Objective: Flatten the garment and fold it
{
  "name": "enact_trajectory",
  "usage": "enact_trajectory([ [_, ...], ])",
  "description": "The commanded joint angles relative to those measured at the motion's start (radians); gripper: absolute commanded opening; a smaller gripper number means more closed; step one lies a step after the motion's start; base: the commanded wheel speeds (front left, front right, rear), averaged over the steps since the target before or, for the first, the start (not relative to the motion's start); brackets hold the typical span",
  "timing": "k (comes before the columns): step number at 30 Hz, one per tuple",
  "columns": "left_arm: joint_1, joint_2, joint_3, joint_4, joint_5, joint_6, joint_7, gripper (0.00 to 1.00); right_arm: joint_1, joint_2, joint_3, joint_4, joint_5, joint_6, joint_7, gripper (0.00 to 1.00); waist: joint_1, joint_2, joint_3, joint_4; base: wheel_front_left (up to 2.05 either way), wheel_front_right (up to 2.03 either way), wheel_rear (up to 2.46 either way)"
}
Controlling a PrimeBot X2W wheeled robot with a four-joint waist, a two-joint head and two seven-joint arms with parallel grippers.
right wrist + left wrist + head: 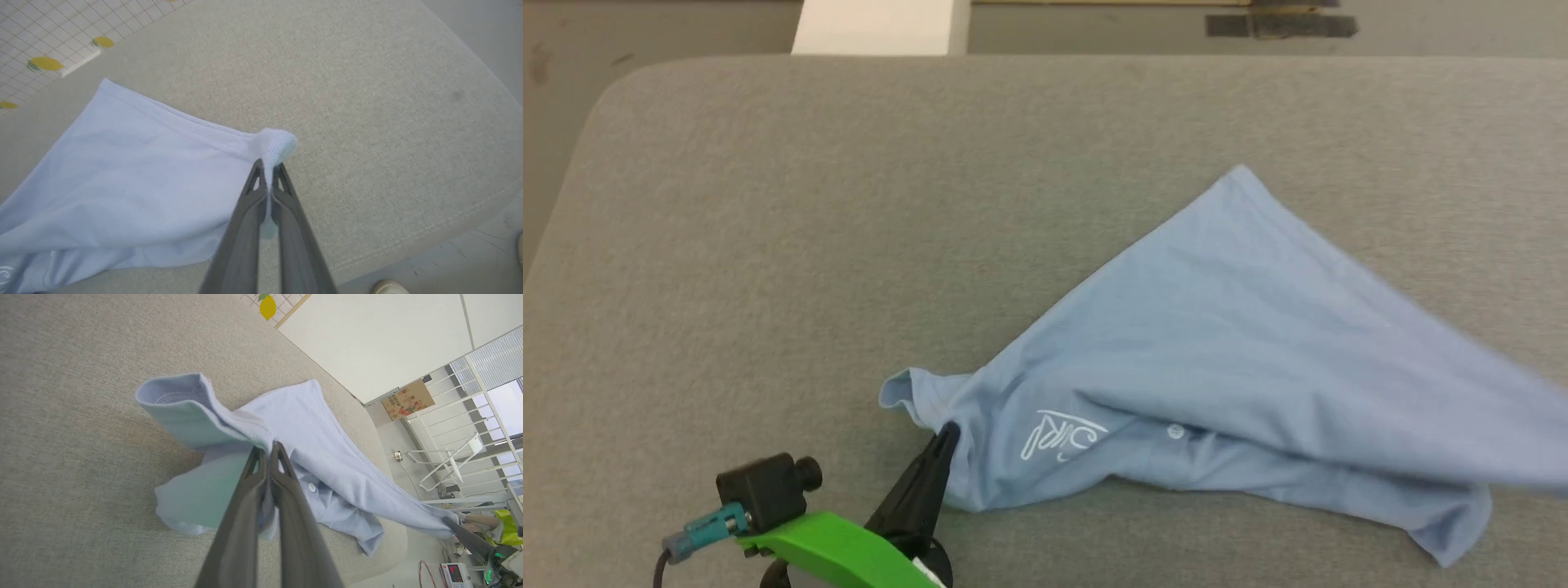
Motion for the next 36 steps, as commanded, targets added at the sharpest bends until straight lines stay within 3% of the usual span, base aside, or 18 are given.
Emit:
enact_trajectory([
  [1, 0.013, 0.007, 0.000, -0.003, -0.005, 0.006, 0.003, 0.00, 0.048, 0.003, 0.032, 0.003, -0.038, -0.001, -0.015, 0.00, 0.0001, 0.0000, -0.020, -0.022, 0.00, 0.00, 0.00],
  [5, 0.016, 0.006, -0.008, -0.002, -0.006, 0.010, 0.009, 0.00, 0.131, 0.007, 0.158, 0.161, -0.136, -0.001, -0.144, 0.00, 0.0001, 0.0000, -0.022, -0.021, 0.00, 0.00, 0.00],
  [11, 0.011, 0.007, -0.016, 0.000, -0.004, 0.015, 0.018, 0.00, 0.081, -0.017, 0.230, 0.431, -0.215, -0.001, -0.329, 0.00, 0.0001, 0.0000, -0.022, -0.016, 0.00, 0.00, 0.00],
  [15, 0.008, 0.005, -0.019, 0.002, -0.002, 0.017, 0.016, 0.00, 0.035, -0.042, 0.253, 0.527, -0.217, -0.001, -0.390, 0.00, 0.0001, 0.0000, -0.021, -0.016, 0.00, 0.00, 0.00],
  [16, 0.008, 0.003, -0.020, 0.003, -0.002, 0.017, 0.015, 0.00, 0.026, -0.048, 0.256, 0.538, -0.215, -0.001, -0.401, 0.25, 0.0001, 0.0000, -0.021, -0.017, 0.00, 0.00, 0.00],
  [17, 0.007, 0.001, -0.022, 0.005, -0.003, 0.016, 0.013, 0.00, 0.017, -0.055, 0.258, 0.549, -0.211, -0.001, -0.412, 0.84, 0.0001, 0.0000, -0.021, -0.017, 0.00, 0.00, 0.00],
  [18, 0.006, -0.001, -0.023, 0.007, -0.004, 0.015, 0.011, 0.00, 0.013, -0.061, 0.259, 0.553, -0.209, -0.001, -0.416, 1.00, 0.0001, 0.0000, -0.021, -0.017, 0.00, 0.00, 0.00],
  [22, 0.003, -0.006, -0.031, 0.014, -0.005, 0.008, 0.006, 0.00, 0.016, -0.086, 0.254, 0.492, -0.164, -0.001, -0.398, 1.00, 0.0001, 0.0000, -0.024, -0.010, 0.00, 0.00, 0.00],
  [27, -0.005, -0.007, -0.041, 0.000, 0.002, -0.001, 0.001, 0.00, 0.035, -0.138, 0.218, 0.221, -0.072, -0.001, -0.226, 1.00, 0.0001, 0.0000, -0.005, 0.010, 0.00, 0.00, 0.00],
  [31, -0.025, -0.011, -0.055, -0.011, 0.014, -0.008, -0.005, 0.00, -0.050, -0.192, 0.204, 0.051, -0.057, -0.001, -0.132, 1.00, 0.0001, 0.0000, 0.030, 0.034, 0.00, 0.00, 0.00],
  [34, -0.050, -0.018, -0.070, -0.012, 0.024, -0.017, -0.007, 0.00, -0.149, -0.237, 0.245, 0.023, -0.081, -0.001, -0.077, 1.00, 0.0001, 0.0000, 0.065, 0.057, 0.00, 0.00, 0.00],
  [35, -0.101, -0.032, -0.104, -0.006, 0.042, -0.031, -0.003, 0.00, -0.361, -0.299, 0.392, 0.110, -0.103, -0.001, 0.013, 1.00, 0.0001, 0.0000, 0.136, 0.101, 0.00, 0.00, 0.00],
  [36, -0.110, -0.034, -0.110, -0.004, 0.046, -0.034, -0.002, 0.00, -0.397, -0.307, 0.420, 0.133, -0.104, -0.001, 0.025, 1.00, 0.0001, 0.0000, 0.148, 0.110, 0.00, 0.00, 0.00],
])
